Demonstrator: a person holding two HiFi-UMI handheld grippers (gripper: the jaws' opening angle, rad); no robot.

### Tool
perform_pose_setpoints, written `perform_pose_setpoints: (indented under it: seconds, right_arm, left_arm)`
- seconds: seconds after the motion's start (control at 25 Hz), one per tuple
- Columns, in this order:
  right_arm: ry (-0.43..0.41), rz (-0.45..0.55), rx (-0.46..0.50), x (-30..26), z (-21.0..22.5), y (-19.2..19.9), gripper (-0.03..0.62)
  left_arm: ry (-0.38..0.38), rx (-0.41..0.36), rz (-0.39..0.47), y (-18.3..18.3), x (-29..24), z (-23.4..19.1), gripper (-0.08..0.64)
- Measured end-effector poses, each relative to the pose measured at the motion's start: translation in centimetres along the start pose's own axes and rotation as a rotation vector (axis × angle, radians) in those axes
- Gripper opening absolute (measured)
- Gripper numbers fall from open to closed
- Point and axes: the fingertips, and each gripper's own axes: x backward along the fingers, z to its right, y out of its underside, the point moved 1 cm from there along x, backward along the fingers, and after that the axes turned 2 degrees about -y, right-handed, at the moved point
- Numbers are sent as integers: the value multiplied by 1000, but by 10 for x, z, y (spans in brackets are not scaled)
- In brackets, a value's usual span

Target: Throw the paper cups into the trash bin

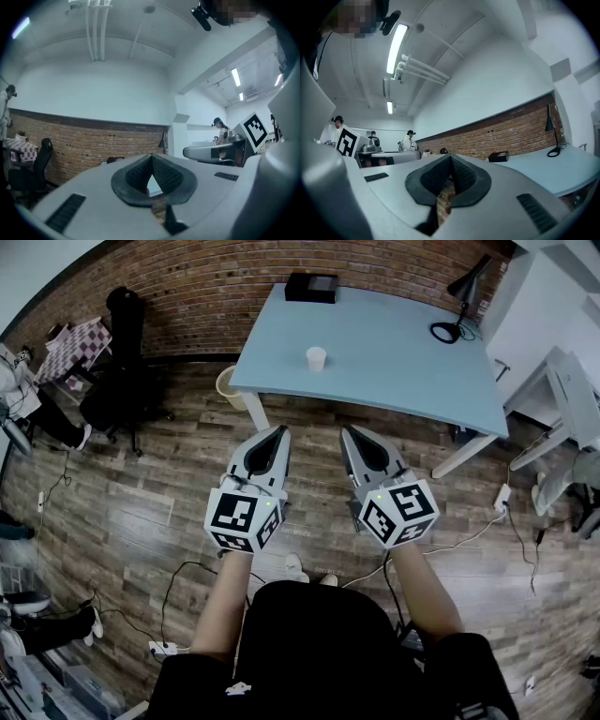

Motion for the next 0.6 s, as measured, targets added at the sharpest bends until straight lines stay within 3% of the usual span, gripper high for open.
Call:
perform_pose_setpoints:
  seconds: [0.6]
  right_arm:
    - [-37,-4,-9,30,-9,8,-5]
  left_arm:
    - [-38,3,-2,5,24,27,2]
